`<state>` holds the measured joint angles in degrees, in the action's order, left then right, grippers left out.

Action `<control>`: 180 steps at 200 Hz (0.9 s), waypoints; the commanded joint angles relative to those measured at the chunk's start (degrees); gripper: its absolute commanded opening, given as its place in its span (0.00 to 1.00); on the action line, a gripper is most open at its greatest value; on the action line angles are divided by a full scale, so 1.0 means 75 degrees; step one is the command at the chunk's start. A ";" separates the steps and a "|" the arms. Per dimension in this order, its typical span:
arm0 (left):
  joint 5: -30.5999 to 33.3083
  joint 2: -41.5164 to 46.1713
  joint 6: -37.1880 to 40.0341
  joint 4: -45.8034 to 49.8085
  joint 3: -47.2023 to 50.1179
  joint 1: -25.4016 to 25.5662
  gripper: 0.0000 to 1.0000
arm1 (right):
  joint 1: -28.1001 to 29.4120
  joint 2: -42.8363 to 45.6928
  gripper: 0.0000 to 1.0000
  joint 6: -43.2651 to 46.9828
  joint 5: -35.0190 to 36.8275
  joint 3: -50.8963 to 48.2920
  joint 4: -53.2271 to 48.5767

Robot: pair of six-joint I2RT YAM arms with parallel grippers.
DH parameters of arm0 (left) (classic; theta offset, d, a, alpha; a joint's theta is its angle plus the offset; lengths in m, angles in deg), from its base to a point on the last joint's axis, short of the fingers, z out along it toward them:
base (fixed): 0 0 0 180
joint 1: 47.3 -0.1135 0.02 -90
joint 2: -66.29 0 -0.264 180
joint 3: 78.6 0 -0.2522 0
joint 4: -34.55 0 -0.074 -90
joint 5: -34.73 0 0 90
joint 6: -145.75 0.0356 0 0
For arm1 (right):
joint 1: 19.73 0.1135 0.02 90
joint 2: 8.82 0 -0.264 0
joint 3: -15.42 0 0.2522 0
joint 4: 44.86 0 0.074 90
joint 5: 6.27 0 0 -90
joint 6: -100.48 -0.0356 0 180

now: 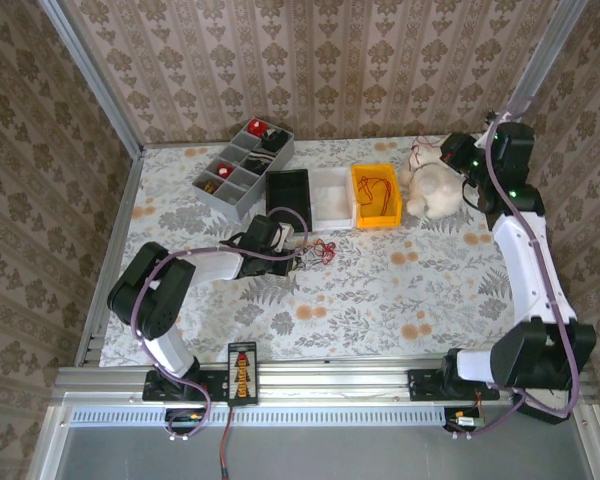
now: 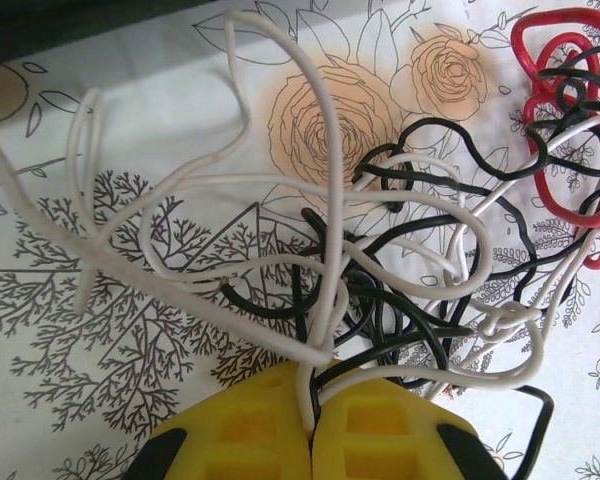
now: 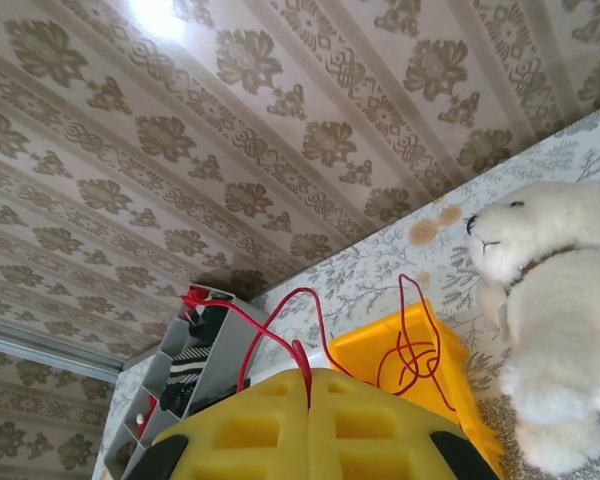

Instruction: Untangle the cables

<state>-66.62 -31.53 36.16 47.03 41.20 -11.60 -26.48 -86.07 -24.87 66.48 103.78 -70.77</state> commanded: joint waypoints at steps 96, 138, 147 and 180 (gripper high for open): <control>-0.0245 -0.0328 0.0185 0.0458 -0.0195 0.0091 0.00 | 0.1150 -0.2869 0.00 0.0454 0.0497 0.0553 -0.0561; -0.0156 -0.0293 0.0165 0.0464 -0.0160 0.0091 0.00 | 0.1262 -0.3945 0.01 0.0274 0.0750 0.1188 -0.1101; -0.0150 -0.0281 0.0177 0.0463 -0.0149 0.0091 0.00 | 0.1290 -0.4188 0.01 0.0315 0.0709 0.1362 -0.1259; -0.0128 -0.0304 0.0181 0.0486 -0.0148 0.0091 0.00 | 0.1496 -0.4684 0.10 0.0474 0.0802 0.1734 -0.1678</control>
<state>-66.84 -32.04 36.16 48.08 40.33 -11.60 -16.55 -119.21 -22.40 71.00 114.04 -78.68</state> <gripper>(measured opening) 0.049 0.056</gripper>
